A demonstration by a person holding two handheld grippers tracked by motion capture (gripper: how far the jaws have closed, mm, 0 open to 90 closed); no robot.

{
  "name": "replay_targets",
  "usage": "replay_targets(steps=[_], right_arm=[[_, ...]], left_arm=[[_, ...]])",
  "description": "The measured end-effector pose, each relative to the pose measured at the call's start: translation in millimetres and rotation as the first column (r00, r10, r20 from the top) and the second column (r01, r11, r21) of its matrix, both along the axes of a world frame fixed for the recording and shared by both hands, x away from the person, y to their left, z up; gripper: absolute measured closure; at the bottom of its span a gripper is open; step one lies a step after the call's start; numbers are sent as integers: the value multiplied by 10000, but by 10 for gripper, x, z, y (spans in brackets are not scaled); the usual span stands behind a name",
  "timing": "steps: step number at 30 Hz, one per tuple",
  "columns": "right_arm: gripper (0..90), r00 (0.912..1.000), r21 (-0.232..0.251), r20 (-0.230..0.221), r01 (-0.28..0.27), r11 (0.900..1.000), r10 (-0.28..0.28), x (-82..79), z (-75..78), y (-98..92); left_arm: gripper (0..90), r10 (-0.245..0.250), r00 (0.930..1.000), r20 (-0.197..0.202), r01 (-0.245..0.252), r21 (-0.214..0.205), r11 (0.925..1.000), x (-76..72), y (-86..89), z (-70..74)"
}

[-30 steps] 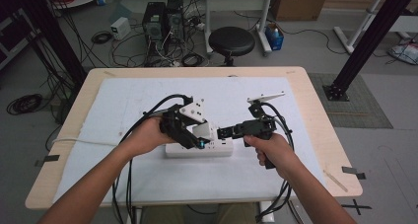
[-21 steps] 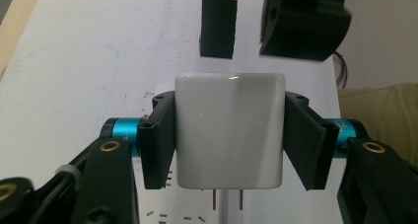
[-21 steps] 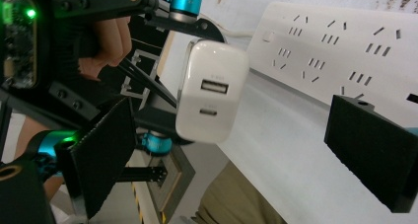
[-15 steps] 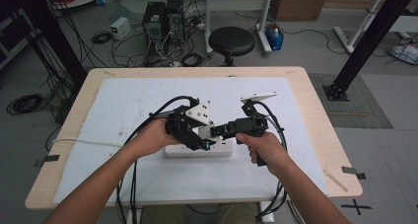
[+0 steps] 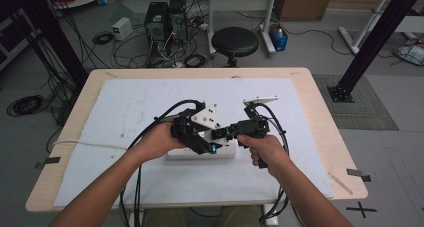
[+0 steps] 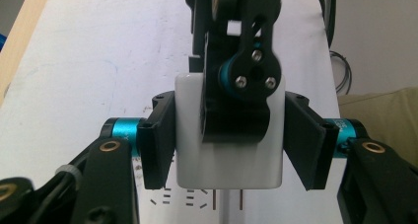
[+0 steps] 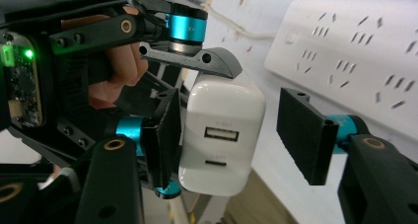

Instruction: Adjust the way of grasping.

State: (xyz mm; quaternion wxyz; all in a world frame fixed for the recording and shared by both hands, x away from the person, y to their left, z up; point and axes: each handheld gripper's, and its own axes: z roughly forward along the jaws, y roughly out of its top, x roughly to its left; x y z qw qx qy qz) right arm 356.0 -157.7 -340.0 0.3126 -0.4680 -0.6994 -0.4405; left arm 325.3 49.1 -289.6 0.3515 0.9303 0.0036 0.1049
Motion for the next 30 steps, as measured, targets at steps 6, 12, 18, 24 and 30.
replay_targets(steps=[6, 12, 18, 24, 30], right_arm=[[532, 9994, 271, -355, 55, 9996, -45, 2, -36, 6], [607, 9968, 326, -795, 34, 9995, -8, 18, -75, 11], [619, 9925, 564, -1224, 104, 9984, -34, 31, -147, -8], [621, 9994, 104, -219, 287, 9995, -284, 22, -149, -38], [621, 9861, -999, 1618, 558, 9934, -391, 15, -113, -288]], left_arm=[[424, -19, 9999, 140, 17, 143, 9999, 1, -11, -19], [424, 67, 9994, 329, -76, 250, 9997, -14, -32, -62], [423, 26, 9989, 466, -47, 445, 9990, -23, -58, -85], [258, 933, 9953, 265, -946, 504, 9942, 40, -47, -116], [195, 1953, 9786, -656, -1924, 468, 9802, 174, 272, -114]])
